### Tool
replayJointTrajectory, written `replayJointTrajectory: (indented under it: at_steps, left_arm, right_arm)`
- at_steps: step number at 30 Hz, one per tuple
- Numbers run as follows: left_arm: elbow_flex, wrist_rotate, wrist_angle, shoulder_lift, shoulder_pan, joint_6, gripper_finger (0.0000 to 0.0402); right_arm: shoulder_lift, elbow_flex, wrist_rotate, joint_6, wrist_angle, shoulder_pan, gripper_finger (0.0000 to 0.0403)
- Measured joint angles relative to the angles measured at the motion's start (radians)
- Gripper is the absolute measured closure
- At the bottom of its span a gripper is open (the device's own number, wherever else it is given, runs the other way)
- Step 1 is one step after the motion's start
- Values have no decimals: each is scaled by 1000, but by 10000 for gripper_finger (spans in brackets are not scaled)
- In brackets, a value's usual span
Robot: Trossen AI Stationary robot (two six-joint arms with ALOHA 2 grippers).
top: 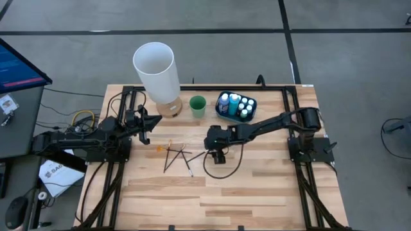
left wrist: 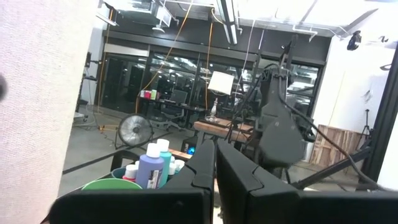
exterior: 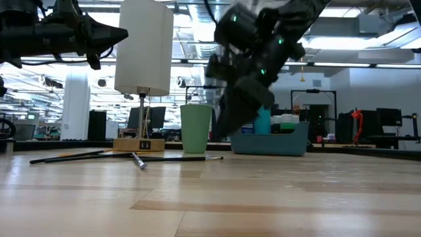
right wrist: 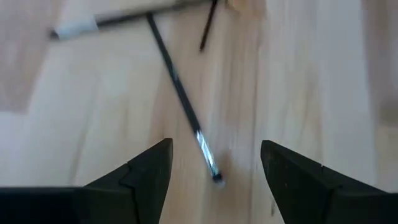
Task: Pick & Place Paint Supplies
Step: Put the right silver paint brush into the green cup
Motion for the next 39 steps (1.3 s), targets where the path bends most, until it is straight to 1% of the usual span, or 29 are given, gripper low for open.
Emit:
replayJointTrajectory:
  at_steps: [6,14,17,23,25,28,35,39]
  left_arm:
    - [0,0,2,0,0,0,399]
    - [0,0,4,0,0,0,399]
    - [0,0,5,0,0,0,399]
    - [0,0,6,0,0,0,399]
    - [0,0,5,0,0,0,399]
    - [0,0,6,0,0,0,399]
    - [0,0,6,0,0,0,399]
    - [0,0,5,0,0,0,399]
  right_arm:
    - [34,-2,0,0,-74,-22,164]
    - [34,-2,-2,-18,-57,-33,164]
    - [63,1,-34,-23,-34,-32,164]
    - [86,14,-41,-26,-38,-40,164]
    - [88,18,-54,-26,-39,-44,170]
    - [89,19,-63,-26,-41,-52,197]
    - [90,23,-61,-26,-77,-56,300]
    - [90,22,-55,-26,-84,-56,346]
